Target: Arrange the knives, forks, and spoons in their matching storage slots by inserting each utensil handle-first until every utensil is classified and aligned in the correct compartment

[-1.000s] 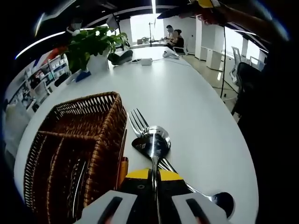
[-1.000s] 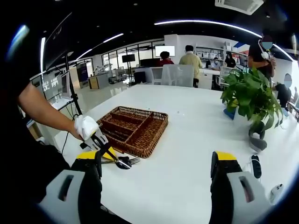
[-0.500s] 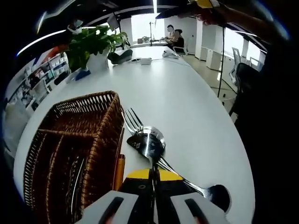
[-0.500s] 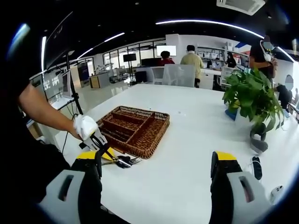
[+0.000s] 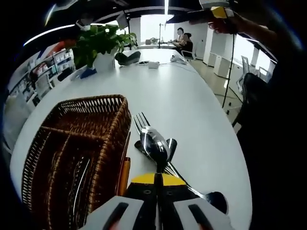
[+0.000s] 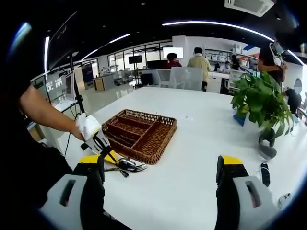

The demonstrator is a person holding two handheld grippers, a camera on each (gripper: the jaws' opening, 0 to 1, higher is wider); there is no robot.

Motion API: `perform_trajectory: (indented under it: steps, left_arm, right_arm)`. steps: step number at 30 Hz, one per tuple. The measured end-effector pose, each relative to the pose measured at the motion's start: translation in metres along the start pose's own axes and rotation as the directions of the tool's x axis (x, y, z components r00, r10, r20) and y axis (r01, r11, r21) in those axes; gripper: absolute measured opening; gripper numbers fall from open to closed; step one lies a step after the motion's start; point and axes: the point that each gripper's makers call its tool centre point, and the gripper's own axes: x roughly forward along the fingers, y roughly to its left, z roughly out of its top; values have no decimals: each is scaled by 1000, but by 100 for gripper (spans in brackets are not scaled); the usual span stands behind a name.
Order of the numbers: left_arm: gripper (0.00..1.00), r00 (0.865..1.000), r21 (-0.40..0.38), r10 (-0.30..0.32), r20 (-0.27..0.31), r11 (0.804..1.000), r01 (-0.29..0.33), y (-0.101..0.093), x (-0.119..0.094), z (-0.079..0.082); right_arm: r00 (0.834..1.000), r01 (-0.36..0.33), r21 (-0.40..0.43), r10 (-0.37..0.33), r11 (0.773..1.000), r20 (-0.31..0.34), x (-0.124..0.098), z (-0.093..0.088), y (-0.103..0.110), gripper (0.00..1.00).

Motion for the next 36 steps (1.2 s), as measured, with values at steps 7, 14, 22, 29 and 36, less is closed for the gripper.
perform_trajectory:
  steps: [7,14,22,29,36]
  left_arm:
    - [0,1000,-23,-8,-21,1000,7,-3,-6,2]
    - [0,1000,6,-21,1,1000,21,-9,-24,16]
    - [0,999,64,-40,-33,997,42,-15,-40,19]
    - [0,998,73,-53,-40,996,56,-18,-49,22]
    - [0,996,84,-68,-54,994,73,-23,-59,28]
  right_arm:
    - [1000,-2,-8,2,1000,4,1,3,0,99]
    - [1000,-7,-13,7,1000,13,3,8,3,99]
    - [1000,-12,-24,12,1000,16,5,12,6,99]
    - [1000,-13,-27,13,1000,23,4,14,10,99]
    - [1000,-10,-28,11,1000,26,3,15,12,99]
